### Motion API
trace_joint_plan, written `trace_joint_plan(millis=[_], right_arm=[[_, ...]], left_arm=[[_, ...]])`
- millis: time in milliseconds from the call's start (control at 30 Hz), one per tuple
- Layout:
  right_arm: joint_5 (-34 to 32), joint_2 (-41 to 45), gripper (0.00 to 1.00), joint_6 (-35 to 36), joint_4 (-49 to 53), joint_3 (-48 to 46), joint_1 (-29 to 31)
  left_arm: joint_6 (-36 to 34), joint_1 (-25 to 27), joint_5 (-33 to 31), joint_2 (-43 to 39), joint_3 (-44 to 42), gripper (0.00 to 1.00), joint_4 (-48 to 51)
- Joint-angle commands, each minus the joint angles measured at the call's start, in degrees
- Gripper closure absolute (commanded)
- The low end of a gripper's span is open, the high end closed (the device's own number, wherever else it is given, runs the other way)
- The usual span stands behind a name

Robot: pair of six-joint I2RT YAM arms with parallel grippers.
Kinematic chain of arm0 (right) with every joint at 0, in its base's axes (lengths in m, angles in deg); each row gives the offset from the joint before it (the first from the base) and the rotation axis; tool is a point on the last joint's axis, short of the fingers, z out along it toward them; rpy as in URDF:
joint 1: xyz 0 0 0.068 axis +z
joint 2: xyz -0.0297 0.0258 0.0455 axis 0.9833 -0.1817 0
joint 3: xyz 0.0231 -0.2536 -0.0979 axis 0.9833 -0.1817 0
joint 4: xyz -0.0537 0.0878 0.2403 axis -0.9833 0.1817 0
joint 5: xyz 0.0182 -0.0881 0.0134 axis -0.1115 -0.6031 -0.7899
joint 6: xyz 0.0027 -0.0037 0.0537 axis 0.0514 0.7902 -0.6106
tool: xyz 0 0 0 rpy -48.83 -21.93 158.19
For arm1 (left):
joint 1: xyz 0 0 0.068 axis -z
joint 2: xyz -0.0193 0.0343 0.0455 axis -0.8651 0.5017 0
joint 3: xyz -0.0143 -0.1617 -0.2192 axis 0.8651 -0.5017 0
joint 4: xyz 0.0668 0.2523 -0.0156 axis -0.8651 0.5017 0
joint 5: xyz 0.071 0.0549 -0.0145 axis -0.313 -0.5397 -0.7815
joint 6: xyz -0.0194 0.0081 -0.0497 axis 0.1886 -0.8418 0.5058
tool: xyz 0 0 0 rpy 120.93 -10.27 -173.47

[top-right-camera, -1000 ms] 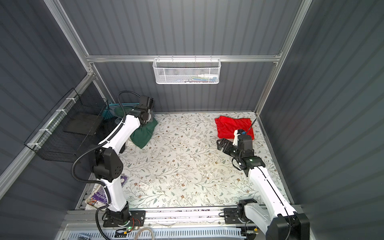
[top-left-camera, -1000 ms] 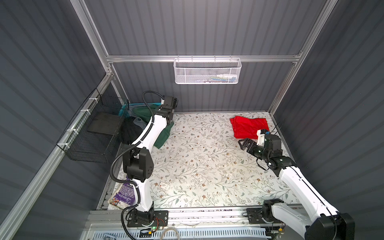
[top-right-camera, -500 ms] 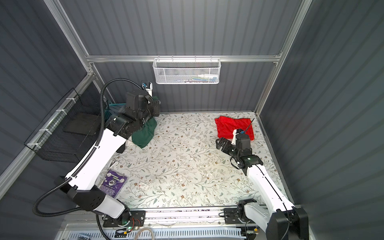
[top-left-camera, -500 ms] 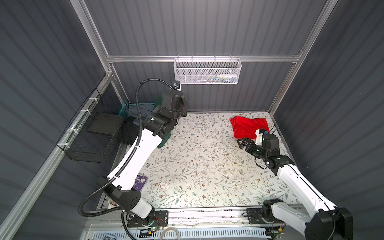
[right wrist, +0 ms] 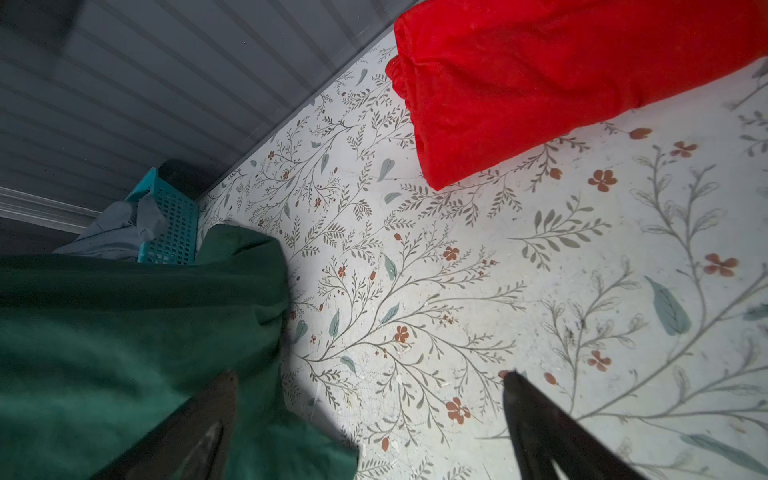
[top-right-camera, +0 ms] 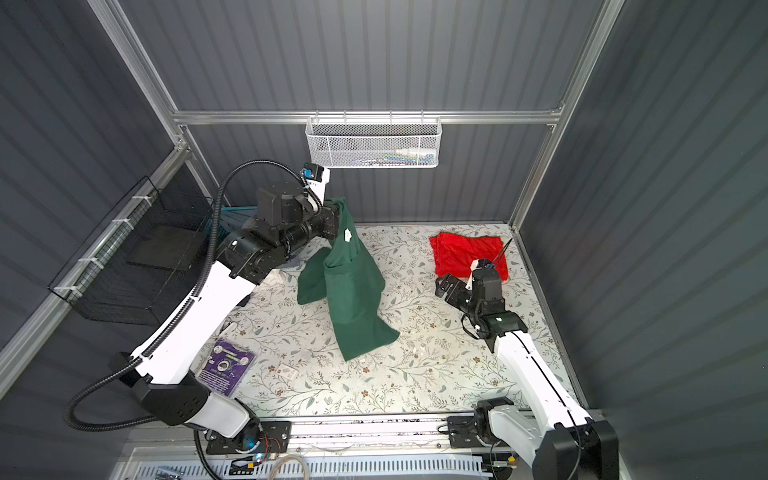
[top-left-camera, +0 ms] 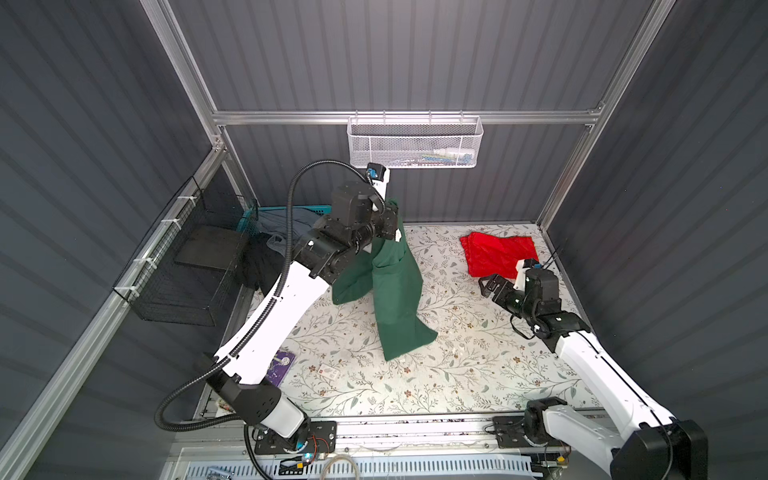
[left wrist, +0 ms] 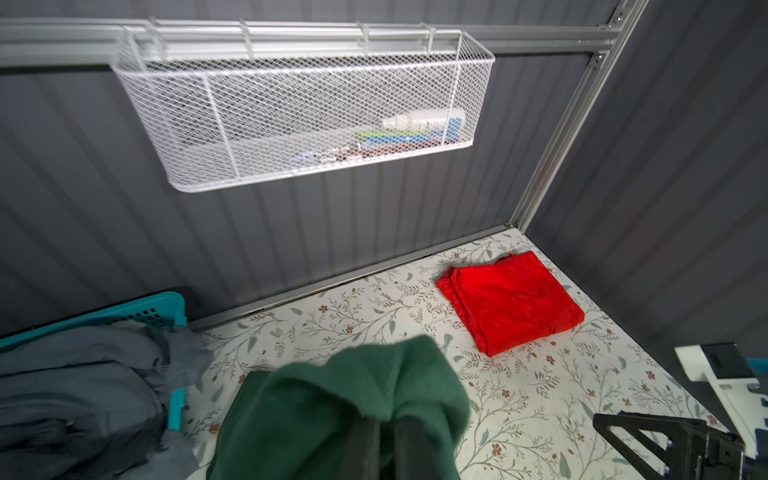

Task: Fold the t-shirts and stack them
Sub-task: 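Lift the green t-shirt with the left gripper and drop it onto the table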

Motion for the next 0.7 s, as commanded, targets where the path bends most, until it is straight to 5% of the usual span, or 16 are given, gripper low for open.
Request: trace_joint_plan(millis=[0, 367, 667], right_arm=[[-1.83, 1.07, 0.01, -0.78, 1.70, -1.31, 0.25], [-8.29, 6.22, 0.01, 0.15, 8.19, -4.42, 0.19], [-10.73, 7.65, 0.01, 1.87, 15.73, -7.23, 3.80]], left_arm=[[3.18, 0.19, 5.58, 2.18, -2.82, 1.00, -5.03], [8.10, 0.28, 11.66, 15.68, -0.37, 1.00, -6.90], [7.63, 0.28, 10.21, 27.04, 8.60, 1.00, -4.59]])
